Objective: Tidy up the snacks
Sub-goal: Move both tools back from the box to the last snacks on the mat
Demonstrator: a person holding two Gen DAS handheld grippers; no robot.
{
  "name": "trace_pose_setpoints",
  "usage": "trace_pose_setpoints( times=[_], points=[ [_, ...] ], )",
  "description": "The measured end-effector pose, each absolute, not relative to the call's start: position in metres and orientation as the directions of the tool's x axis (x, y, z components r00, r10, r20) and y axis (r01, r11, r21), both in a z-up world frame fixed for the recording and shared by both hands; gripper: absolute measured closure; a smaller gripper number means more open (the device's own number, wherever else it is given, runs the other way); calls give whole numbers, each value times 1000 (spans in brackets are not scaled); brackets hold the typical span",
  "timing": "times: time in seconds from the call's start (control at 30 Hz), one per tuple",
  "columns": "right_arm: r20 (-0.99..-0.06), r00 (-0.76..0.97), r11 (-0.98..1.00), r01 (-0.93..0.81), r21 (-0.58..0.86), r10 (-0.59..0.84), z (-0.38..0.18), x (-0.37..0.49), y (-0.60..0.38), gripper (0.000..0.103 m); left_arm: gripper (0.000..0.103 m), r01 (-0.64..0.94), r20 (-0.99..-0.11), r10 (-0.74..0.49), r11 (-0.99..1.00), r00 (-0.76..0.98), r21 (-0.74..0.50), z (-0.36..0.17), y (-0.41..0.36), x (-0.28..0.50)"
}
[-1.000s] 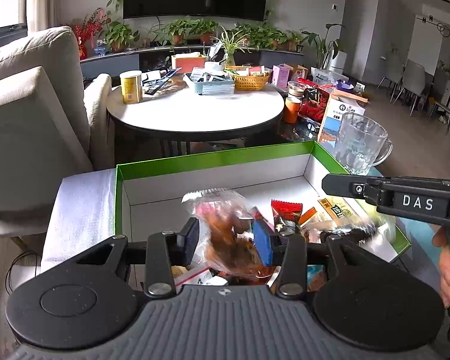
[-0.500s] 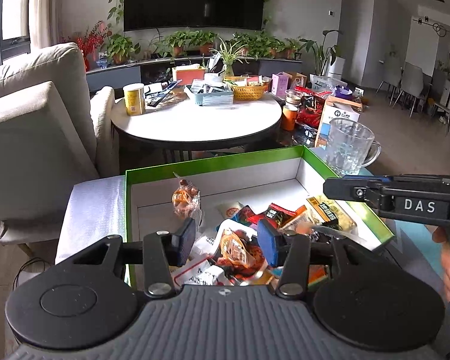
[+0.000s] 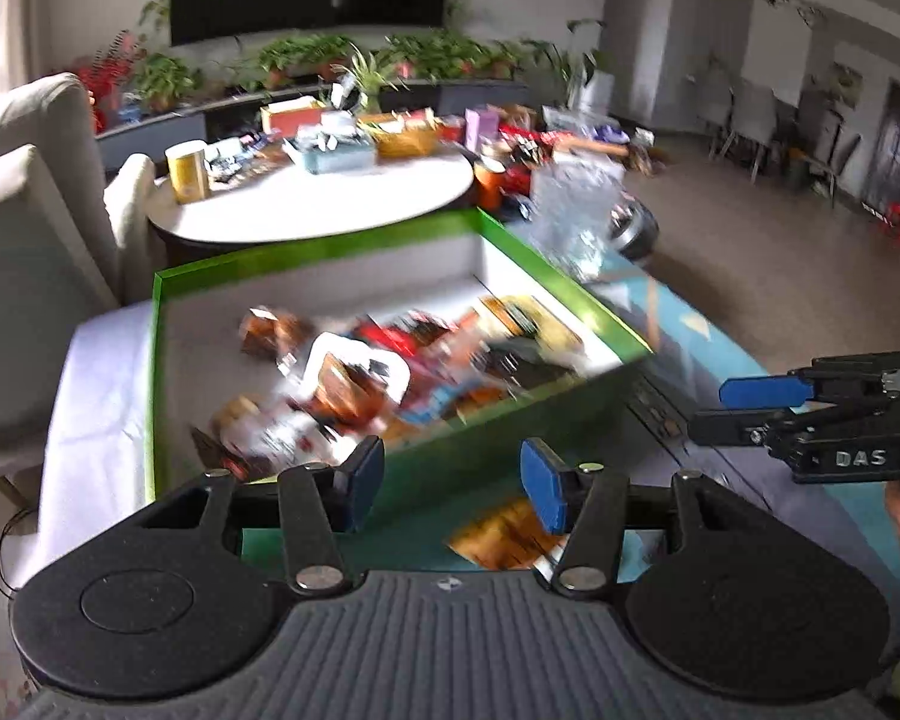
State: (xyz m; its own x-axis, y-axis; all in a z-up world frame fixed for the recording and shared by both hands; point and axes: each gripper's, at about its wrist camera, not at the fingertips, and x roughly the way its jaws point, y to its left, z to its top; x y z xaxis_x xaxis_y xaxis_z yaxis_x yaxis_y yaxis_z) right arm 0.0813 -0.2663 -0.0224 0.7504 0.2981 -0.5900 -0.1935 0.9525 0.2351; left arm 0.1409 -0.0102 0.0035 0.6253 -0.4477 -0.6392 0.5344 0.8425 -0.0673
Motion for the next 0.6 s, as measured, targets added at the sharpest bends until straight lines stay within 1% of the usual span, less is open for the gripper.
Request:
trace_pose_setpoints(
  times=[0.07, 0.2, 0.27, 0.4, 0.47, 0.6],
  points=[
    [-603, 723, 938, -197, 286, 336, -30, 73, -271, 81, 55, 538, -659, -447, 840, 605, -76, -4, -16, 137],
    [-646, 681, 938, -237, 251, 345, -41, 61, -257, 80, 55, 525, -695, -441, 844, 568, -107, -17, -25, 138],
    [-652, 670, 935, -254, 248, 355, -46, 57, -250, 79, 55, 514, -704, -434, 850, 561, -115, -22, -31, 138],
    [-664, 660, 936, -268, 229, 351, -54, 51, -238, 79, 45, 479, -726, -420, 866, 545, -142, -31, -40, 139],
    [-667, 663, 940, -277, 200, 338, -57, 49, -230, 79, 43, 465, -738, -412, 873, 535, -150, -33, -42, 140],
    [-669, 677, 949, -265, 170, 309, -61, 49, -226, 79, 42, 422, -754, -392, 891, 528, -168, -38, -48, 142]
  ],
)
